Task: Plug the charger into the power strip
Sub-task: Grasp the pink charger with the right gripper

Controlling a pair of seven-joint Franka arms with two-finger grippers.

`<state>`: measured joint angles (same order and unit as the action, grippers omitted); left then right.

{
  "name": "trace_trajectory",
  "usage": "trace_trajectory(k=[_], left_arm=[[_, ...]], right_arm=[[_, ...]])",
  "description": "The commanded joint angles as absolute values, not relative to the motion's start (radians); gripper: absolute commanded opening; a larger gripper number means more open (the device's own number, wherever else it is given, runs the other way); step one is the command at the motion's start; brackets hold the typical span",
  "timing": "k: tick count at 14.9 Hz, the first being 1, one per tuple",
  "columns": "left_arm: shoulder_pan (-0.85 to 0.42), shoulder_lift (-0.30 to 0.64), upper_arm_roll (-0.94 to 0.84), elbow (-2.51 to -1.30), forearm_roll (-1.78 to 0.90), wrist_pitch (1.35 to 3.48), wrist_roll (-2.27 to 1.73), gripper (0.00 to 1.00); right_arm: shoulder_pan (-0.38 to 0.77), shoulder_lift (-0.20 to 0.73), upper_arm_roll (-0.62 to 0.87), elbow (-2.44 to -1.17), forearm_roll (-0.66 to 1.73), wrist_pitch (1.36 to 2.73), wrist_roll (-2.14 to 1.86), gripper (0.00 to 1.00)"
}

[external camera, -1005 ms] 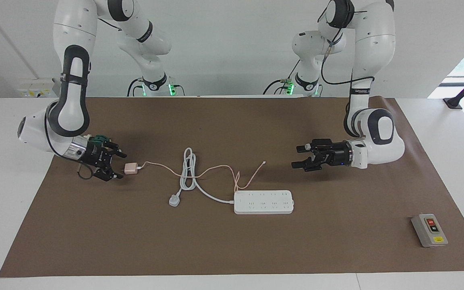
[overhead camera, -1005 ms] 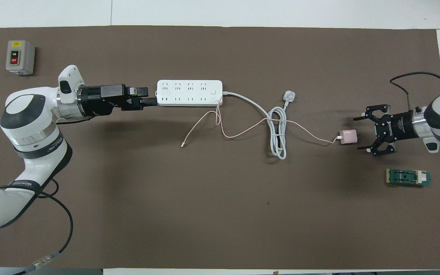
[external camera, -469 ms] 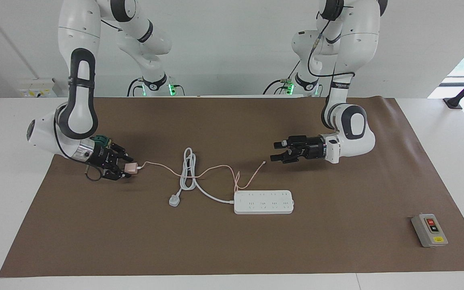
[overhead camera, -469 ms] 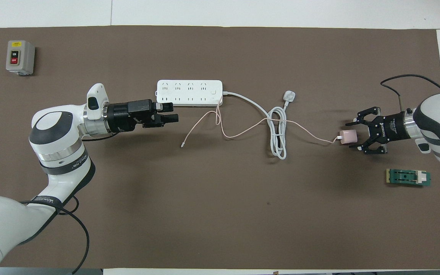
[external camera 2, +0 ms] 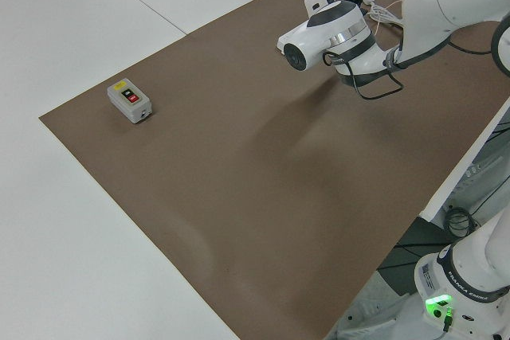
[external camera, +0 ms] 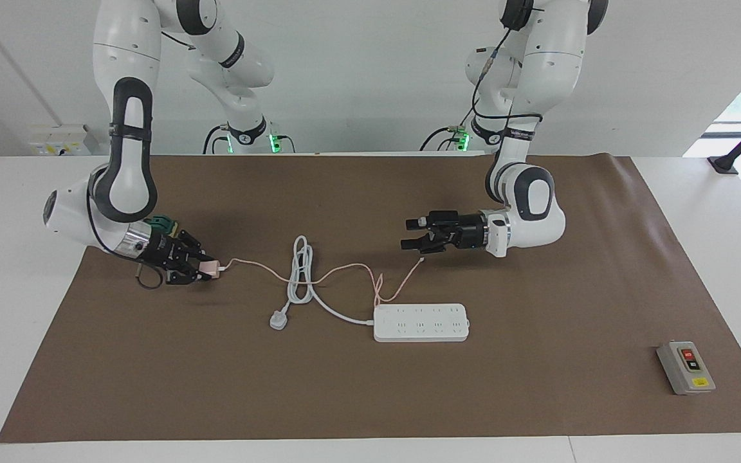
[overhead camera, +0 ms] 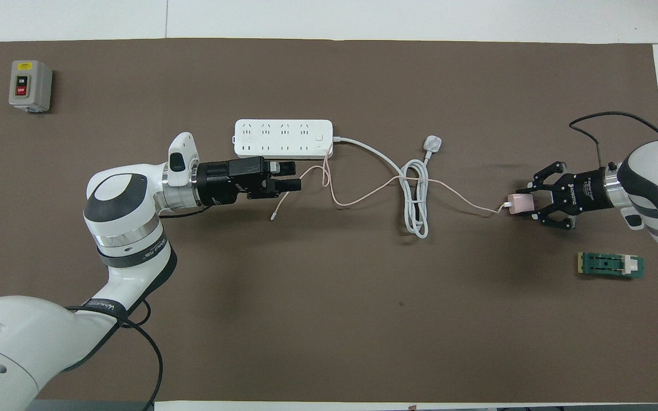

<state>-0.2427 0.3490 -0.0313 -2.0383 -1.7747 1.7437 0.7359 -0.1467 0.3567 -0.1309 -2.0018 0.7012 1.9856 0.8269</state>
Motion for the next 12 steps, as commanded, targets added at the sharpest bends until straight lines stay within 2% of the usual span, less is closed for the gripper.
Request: trace_trajectory(k=[1,4,8,12], left_arm=[[-0.268,0.351,-0.009,-2.049,-1.799,1.773,0.781,1.0],[-0.27,0.365,-0.009,-2.04,-1.799,1.775,0.802,1.0],[-0.276,0.367,-0.011,-2.036,-1.801,1.779,0.808,1.0],[-0.275,0.374,-0.009,-2.026,-1.801,1.775,0.807,1.0]], right_arm=[[-0.146,0.348,-0.13,-1.965,0.726,1.933,0.831,0.0],[-0.088,0.322,-0.124,-1.899,0.726,1.884,1.016,0.0],[0.035,0.209,-0.123,-1.887,0.726,1.878,1.23,0.0],[0.156,0.16,-0.123,-1.872,0.726,1.89,1.4,0.0]])
